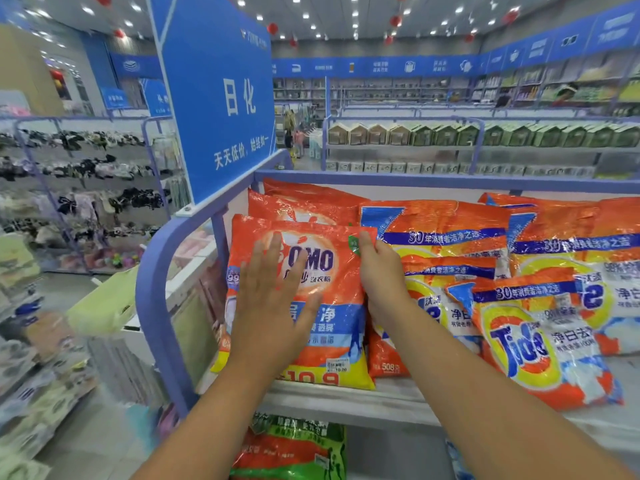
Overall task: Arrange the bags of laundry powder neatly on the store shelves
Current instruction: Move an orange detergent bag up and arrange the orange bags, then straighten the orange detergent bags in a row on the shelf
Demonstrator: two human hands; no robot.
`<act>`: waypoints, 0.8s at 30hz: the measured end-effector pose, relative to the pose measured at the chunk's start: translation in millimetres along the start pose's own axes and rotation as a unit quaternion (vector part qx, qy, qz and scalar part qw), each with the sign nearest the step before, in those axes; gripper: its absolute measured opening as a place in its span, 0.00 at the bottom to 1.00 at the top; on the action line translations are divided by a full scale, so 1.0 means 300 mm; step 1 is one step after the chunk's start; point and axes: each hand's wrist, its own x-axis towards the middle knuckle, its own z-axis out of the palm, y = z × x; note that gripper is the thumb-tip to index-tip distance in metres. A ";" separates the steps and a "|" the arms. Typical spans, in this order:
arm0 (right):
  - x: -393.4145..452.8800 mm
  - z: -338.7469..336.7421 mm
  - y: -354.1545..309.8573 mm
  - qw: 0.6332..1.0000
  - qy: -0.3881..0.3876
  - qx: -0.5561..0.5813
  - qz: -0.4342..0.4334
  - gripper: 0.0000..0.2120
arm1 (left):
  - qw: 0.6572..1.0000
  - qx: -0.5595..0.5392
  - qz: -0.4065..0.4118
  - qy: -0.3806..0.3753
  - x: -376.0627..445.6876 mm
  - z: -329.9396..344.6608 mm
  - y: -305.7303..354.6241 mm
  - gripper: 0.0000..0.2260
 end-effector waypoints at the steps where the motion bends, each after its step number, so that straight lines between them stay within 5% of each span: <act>1: 0.015 -0.010 -0.015 1.000 0.007 0.027 0.015 0.26 | 1.000 0.003 -0.005 -0.023 0.007 0.014 -0.012 0.28; 5: 0.010 -0.057 -0.059 1.000 -0.007 -0.024 -0.003 0.24 | 0.997 0.025 -0.050 -0.053 0.023 0.018 -0.031 0.31; 9: -0.094 -0.203 -0.078 0.988 -0.057 -0.127 -0.062 0.11 | 0.996 0.019 -0.057 -0.062 0.023 0.009 -0.024 0.30; 14: -0.238 -0.569 -0.107 0.951 0.119 -0.235 -0.162 0.06 | 0.994 -0.073 -0.081 -0.009 0.006 0.004 -0.002 0.25; 18: -0.232 -0.841 -0.065 0.926 0.209 -0.310 -0.052 0.08 | 0.977 -0.206 -0.051 0.026 -0.048 0.005 0.161 0.13; 21: -0.175 -0.957 0.010 0.943 0.133 -0.299 0.055 0.22 | 0.959 -0.283 0.010 -0.015 -0.098 0.002 0.319 0.09; 24: -0.114 -1.008 0.057 0.959 0.076 -0.264 0.075 0.25 | 0.946 -0.308 0.023 -0.104 -0.129 0.055 0.419 0.09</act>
